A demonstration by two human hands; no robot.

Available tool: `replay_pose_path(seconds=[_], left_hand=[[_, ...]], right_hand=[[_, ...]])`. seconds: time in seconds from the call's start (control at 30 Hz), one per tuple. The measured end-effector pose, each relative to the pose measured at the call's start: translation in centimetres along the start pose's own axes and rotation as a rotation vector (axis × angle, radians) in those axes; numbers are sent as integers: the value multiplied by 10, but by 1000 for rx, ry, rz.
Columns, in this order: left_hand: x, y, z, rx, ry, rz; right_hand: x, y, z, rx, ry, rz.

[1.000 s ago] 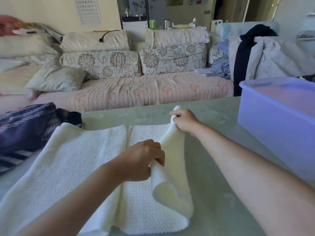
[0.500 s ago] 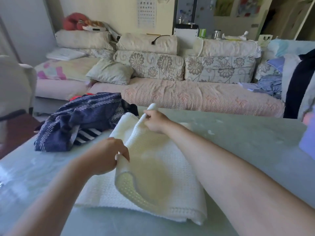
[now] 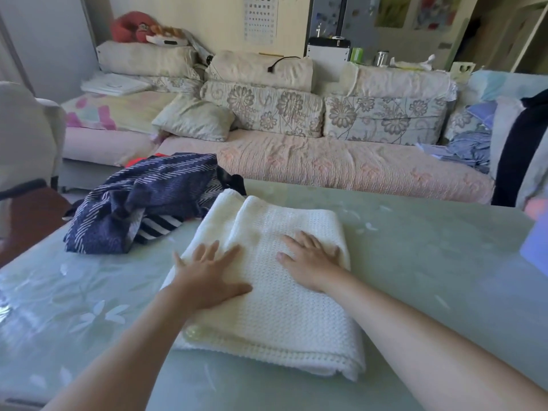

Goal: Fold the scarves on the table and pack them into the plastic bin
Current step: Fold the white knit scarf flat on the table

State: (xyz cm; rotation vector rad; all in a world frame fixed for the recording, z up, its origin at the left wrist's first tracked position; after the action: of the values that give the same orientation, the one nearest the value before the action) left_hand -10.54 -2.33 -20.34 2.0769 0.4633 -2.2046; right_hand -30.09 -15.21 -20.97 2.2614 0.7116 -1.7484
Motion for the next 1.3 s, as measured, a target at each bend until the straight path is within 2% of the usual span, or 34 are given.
replay_pose_path(seconds=[0.1, 0.3, 0.5, 0.63, 0.7, 0.8, 0.93, 1.07, 1.17, 1.3], left_hand=[[1, 2, 15, -4, -25, -23], [-8, -3, 69, 116, -28, -53], [-2, -7, 132, 249, -136, -90], [-10, 1, 148, 267, -125, -117], [-20, 9, 142, 268, -86, -19], [-20, 14, 129, 312, -21, 28], [-12, 11, 127, 315, -38, -17], [-12, 7, 130, 255, 128, 42], [-15, -5, 135, 215, 160, 25], [-22, -26, 150, 232, 131, -68]], right_hand=[[-4, -9, 27, 21, -12, -2], [-26, -12, 86, 31, -89, -24], [-53, -21, 150, 132, -231, -13], [-60, -36, 149, 158, -342, 37], [-55, -52, 125, 110, -196, 69], [-28, -95, 78, -2, 63, -14], [5, -124, 51, -80, -69, -52], [-5, -105, 71, -233, -116, -98], [-15, -93, 90, -349, -188, -125], [-30, -75, 124, -296, -191, -162]])
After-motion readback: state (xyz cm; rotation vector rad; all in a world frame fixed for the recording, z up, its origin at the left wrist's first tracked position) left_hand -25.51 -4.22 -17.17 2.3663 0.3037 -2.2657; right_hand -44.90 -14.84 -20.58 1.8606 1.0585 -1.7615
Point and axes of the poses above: each hand's wrist, its own y-axis towards the middle knuckle, its own x-axis out of the palm, z = x × y, the point moved 5 cm from there along y, towards the middle knuckle, and after that the axes turned 4 degrees about y, right-handed, at the moved point
